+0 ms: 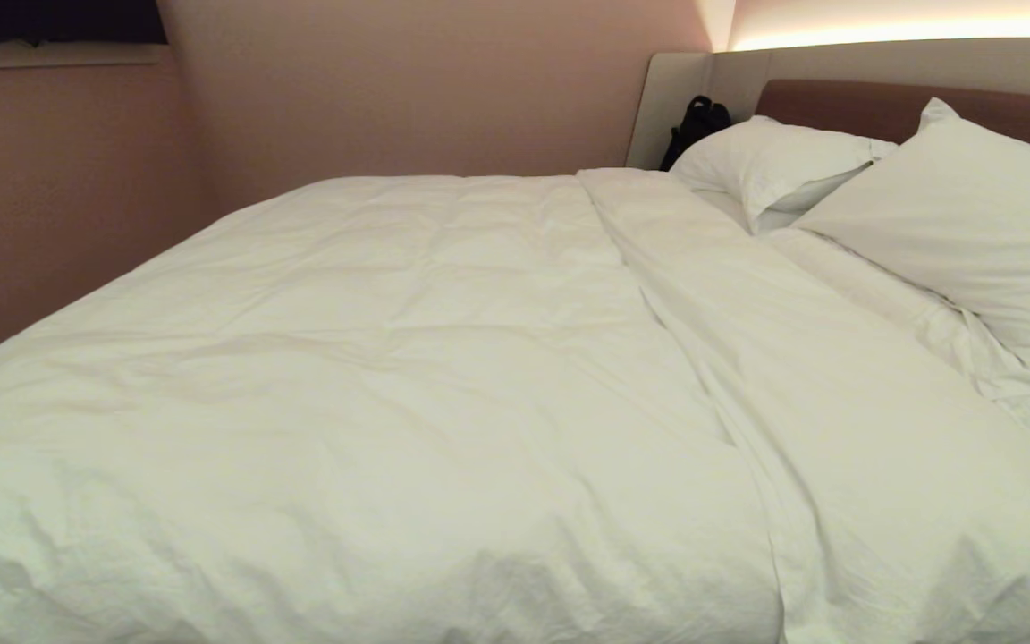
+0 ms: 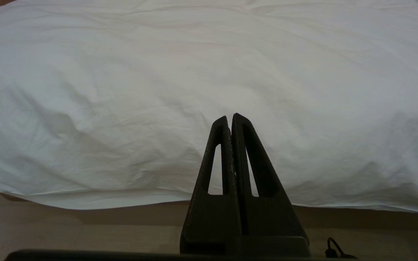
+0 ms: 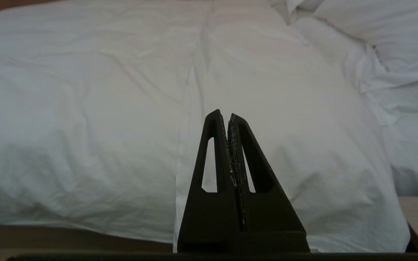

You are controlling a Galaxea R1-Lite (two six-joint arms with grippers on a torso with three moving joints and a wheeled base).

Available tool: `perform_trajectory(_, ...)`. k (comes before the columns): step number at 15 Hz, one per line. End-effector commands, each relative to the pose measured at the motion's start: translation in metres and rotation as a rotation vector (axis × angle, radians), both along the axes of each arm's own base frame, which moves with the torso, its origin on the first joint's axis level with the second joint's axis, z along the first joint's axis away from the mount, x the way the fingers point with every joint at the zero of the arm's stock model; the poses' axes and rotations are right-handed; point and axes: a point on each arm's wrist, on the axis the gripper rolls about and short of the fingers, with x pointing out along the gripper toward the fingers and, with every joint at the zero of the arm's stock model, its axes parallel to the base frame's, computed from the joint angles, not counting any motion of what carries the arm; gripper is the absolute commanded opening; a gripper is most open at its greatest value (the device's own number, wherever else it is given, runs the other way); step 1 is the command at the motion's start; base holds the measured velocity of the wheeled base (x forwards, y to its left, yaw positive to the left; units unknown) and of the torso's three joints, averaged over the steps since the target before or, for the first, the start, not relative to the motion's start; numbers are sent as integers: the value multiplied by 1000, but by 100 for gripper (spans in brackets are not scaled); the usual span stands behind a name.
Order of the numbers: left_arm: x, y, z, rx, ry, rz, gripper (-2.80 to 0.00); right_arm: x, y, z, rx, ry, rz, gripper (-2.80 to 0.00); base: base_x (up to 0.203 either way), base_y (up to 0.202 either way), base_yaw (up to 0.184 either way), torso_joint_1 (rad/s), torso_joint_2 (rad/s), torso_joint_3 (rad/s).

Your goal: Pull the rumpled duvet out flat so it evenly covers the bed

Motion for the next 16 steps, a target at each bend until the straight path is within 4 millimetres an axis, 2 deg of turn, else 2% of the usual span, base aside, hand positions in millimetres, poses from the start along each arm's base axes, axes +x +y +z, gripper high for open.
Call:
perform_trajectory(1, 0, 0, 0, -1, 0, 1, -280, 7, 0, -13, -2, 20, 0, -280, 0, 0, 0, 0, 0, 0)
perform_trajectory(8, 0, 0, 0, -1, 0, 1, -280, 20, 0, -44, -55, 119, -4, -280, 0, 0, 0, 0, 0, 0)
perform_trajectory(13, 0, 0, 0, -1, 0, 1, -280, 26, -1, -56, -58, 128, -48, -280, 0, 0, 0, 0, 0, 0)
perform_trajectory(16, 0, 0, 0, -1, 0, 1, -280, 26, -1, -56, -52, 125, -50, -280, 0, 0, 0, 0, 0, 0)
